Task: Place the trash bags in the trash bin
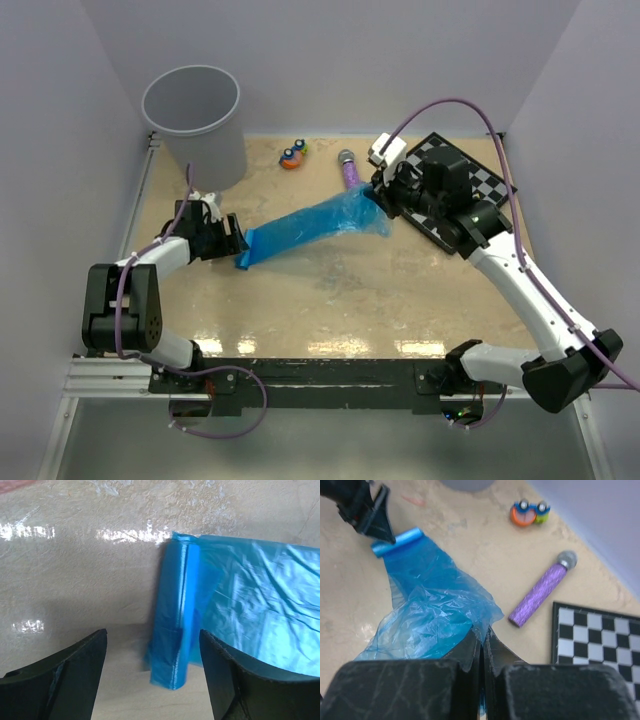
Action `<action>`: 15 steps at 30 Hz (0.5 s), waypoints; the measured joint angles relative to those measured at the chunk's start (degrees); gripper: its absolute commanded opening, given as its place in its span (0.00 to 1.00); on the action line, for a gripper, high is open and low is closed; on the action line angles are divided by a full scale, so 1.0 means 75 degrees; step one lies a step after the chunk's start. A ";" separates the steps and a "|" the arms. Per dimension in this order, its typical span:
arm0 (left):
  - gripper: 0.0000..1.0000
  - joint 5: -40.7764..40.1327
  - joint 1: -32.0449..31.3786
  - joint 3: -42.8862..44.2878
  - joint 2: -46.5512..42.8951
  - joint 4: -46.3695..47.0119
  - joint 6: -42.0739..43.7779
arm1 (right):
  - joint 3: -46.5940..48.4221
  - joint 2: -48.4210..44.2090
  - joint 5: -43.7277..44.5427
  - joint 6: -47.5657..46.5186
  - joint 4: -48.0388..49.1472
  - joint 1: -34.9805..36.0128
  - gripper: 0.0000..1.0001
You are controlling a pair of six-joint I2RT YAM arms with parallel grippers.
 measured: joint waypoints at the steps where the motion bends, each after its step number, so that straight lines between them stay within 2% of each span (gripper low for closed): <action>1: 0.79 -0.0023 -0.0012 0.0015 0.0026 0.0003 0.0003 | 0.0169 0.0000 -0.0082 -0.0055 0.0009 0.0003 0.00; 4: 0.79 -0.0149 -0.0119 0.0122 0.0175 0.0003 0.0050 | 0.0880 -0.0017 -0.0405 -0.0221 0.0073 0.0000 0.00; 15: 0.79 -0.0210 -0.0189 0.0318 0.0399 0.0099 0.0070 | 0.1110 -0.0105 -0.0425 -0.0490 -0.0064 0.0000 0.00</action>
